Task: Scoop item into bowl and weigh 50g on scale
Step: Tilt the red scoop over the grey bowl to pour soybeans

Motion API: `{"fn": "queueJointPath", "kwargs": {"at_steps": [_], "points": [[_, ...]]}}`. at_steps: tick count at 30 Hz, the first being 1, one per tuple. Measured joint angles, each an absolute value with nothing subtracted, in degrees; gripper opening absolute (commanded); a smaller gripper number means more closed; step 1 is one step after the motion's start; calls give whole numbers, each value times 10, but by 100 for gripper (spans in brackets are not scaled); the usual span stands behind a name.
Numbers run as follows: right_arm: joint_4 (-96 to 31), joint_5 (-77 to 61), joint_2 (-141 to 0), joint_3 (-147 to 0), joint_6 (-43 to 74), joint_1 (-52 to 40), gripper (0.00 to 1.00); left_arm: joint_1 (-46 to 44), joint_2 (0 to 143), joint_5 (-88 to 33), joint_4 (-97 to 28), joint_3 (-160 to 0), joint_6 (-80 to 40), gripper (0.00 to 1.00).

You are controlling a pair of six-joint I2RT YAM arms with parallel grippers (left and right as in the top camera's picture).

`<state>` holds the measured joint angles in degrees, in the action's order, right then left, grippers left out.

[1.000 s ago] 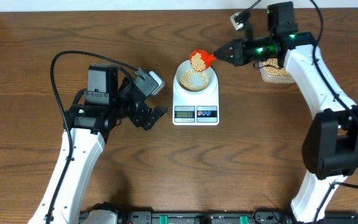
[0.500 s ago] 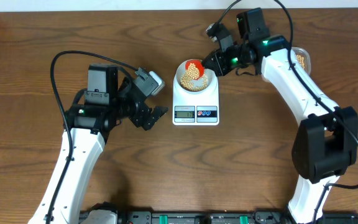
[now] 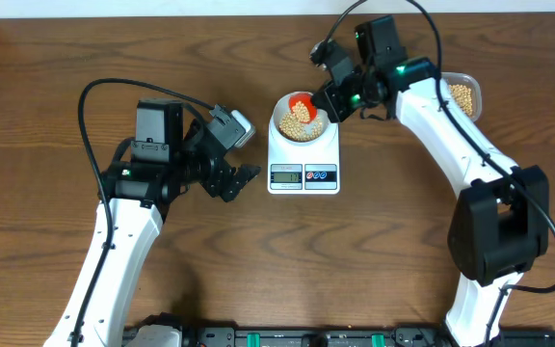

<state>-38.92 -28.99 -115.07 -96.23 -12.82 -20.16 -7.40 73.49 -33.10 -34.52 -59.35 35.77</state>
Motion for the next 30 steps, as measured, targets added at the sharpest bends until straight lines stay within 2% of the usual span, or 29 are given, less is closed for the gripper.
{"fn": "queueJointPath", "kwargs": {"at_steps": [30], "points": [[-396,-145,-1125,-962,-157,-248,1,-74,735,-331,-345,-594,357,90]]}}
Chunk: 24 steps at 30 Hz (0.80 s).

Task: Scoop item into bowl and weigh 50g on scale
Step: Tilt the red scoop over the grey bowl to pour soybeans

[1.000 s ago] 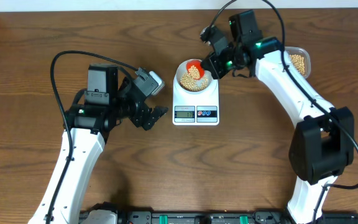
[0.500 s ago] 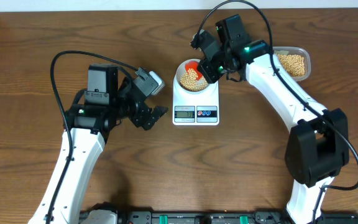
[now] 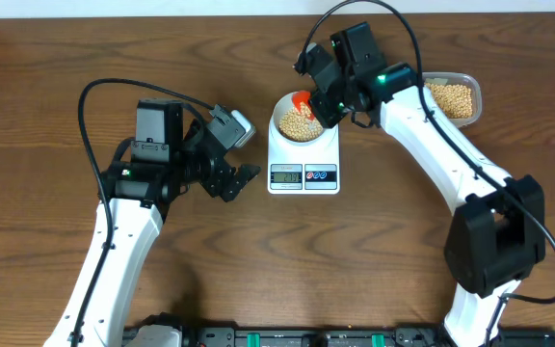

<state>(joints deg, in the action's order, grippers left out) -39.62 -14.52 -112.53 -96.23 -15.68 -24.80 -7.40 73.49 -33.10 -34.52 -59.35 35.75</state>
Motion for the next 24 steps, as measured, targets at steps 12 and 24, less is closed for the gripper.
{"fn": "queueJointPath", "kwargs": {"at_steps": [12,24], "points": [[-396,-137,-1106,-962,-163,-251,1,-74,735,-331,-345,-594,358,90],[-398,-109,-1105,-962,-185,-266,1,-74,735,-331,-345,-594,358,90]]}}
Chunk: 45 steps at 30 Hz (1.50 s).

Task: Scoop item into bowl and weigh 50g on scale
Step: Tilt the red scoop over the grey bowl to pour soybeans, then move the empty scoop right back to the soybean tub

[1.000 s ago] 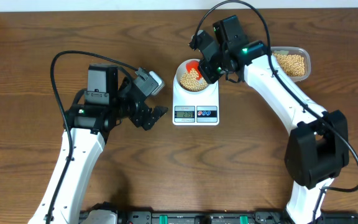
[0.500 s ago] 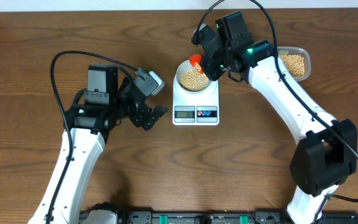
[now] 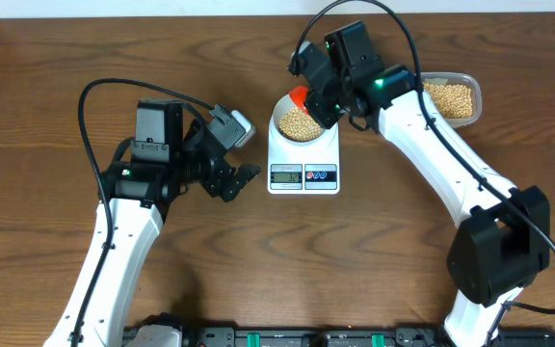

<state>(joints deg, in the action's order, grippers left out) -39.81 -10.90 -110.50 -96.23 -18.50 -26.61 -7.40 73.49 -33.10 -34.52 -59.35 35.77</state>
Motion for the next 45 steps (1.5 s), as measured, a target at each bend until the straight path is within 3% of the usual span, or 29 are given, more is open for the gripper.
{"fn": "queueJointPath", "kwargs": {"at_steps": [15,26,45], "points": [[-399,-93,-1098,-962,-198,-279,1,-74,735,-331,-345,-594,358,90],[-400,-93,-995,-959,-185,-274,1,-74,735,-331,-345,-594,357,89],[-413,48,-975,-959,-70,-129,1,-74,735,-331,-345,-594,358,89]]}}
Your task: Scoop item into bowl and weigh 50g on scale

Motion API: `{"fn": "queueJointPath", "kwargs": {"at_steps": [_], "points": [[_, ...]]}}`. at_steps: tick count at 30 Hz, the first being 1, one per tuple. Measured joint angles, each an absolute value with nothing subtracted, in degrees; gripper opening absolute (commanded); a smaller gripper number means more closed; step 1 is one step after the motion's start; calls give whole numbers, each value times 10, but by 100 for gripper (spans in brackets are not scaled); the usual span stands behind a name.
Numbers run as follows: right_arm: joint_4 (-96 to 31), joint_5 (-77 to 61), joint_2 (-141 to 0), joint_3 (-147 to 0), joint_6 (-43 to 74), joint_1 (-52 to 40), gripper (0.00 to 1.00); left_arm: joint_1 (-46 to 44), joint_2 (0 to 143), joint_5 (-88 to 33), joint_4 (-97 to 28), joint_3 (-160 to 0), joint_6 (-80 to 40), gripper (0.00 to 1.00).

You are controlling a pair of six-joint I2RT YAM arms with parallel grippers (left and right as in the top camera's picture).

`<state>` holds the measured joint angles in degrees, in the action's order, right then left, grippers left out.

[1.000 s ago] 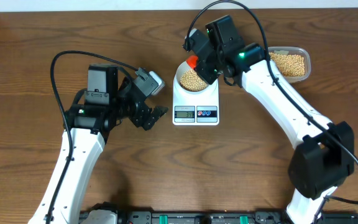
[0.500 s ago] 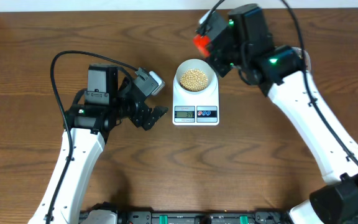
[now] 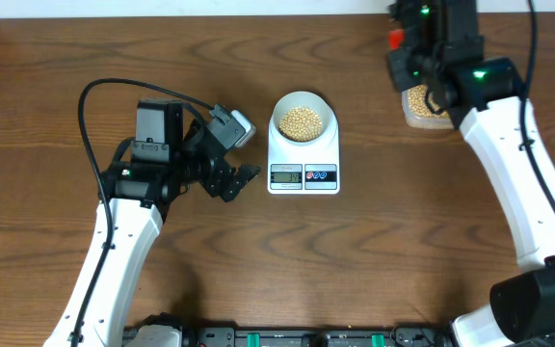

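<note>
A white bowl (image 3: pixel 303 120) filled with tan beans stands on the white scale (image 3: pixel 303 154), whose display (image 3: pixel 286 174) faces the front. My right gripper (image 3: pixel 403 46) is at the back right, shut on the red scoop (image 3: pixel 394 39), of which only a small red part shows. It hangs over the clear container of beans (image 3: pixel 420 108), half hidden under the arm. My left gripper (image 3: pixel 243 181) rests open and holds nothing left of the scale.
The scale sits mid-table on the brown wood. The table's back edge runs close behind the right gripper. Cables loop above the left arm (image 3: pixel 128 207).
My right gripper has moved with the red scoop from over the bowl's back rim to the back right, above the bean container. The bowl now shows fully. The left arm has not moved.
The right gripper held the red scoop, with beans in it, over the bowl on the scale. It stayed tilted at the bowl's rim through two more moments. Now it is away over the bean container. The left gripper stayed still throughout.
</note>
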<state>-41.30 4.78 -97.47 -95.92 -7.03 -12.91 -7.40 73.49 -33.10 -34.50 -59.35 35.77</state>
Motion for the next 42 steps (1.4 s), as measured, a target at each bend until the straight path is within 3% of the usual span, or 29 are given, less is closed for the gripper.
{"fn": "queueJointPath", "kwargs": {"at_steps": [17,42], "points": [[-496,121,-1012,-959,14,-27,1,-74,735,-331,-345,-594,358,90],[-492,118,-1135,-959,46,-24,1,-74,735,-331,-345,-594,358,89]]}}
